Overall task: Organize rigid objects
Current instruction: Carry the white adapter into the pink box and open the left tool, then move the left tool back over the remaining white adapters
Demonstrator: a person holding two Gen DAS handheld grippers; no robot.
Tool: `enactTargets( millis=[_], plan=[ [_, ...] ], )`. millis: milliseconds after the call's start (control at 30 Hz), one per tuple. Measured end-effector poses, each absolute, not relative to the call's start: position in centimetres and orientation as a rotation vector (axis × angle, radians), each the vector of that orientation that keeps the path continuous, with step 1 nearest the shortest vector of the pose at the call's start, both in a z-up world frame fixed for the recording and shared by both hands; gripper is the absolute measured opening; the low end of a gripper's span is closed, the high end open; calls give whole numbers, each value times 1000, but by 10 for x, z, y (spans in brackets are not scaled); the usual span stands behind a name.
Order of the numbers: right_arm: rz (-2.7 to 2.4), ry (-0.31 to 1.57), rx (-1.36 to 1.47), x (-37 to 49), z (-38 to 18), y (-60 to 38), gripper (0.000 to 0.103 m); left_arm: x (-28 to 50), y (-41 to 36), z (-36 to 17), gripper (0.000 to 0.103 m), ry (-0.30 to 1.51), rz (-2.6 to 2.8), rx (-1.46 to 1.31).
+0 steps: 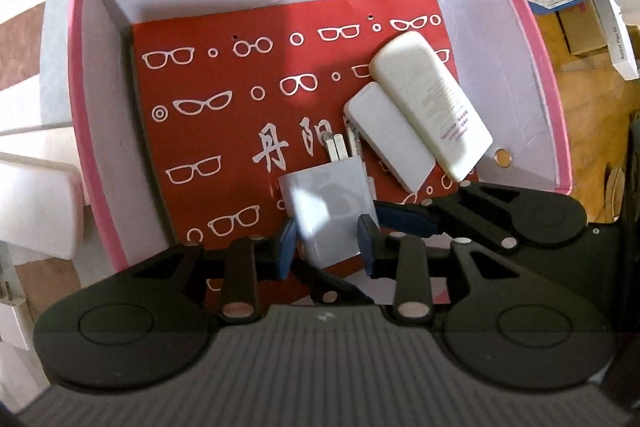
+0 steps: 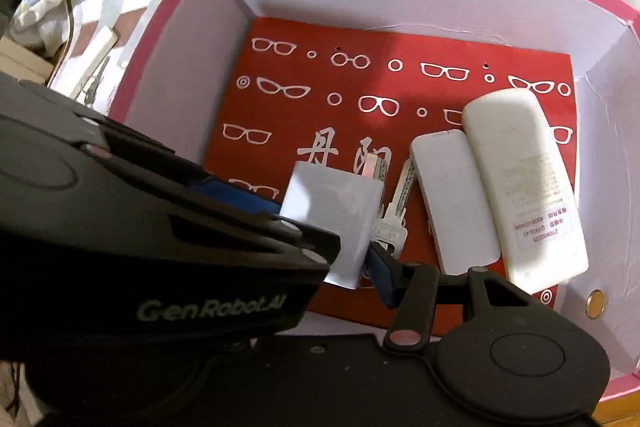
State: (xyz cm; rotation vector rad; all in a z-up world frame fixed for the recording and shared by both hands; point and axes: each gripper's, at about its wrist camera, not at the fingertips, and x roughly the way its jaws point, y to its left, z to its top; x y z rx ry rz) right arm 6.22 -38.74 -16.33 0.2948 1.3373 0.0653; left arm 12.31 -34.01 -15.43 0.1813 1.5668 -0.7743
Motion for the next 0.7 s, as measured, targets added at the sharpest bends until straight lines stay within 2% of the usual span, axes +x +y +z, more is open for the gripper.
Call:
enactTargets(
  millis=[167, 433, 700],
  plan=[
    [32, 1250, 258, 42, -130, -386, 64, 114, -330, -125, 37, 1418, -842, 275],
    [52, 965, 193, -11, -65, -351, 65, 100, -267, -56, 39, 1258, -991, 236],
    [132, 800, 126, -20, -41, -283, 66, 98, -199, 6, 42, 1116, -974, 299]
  ],
)
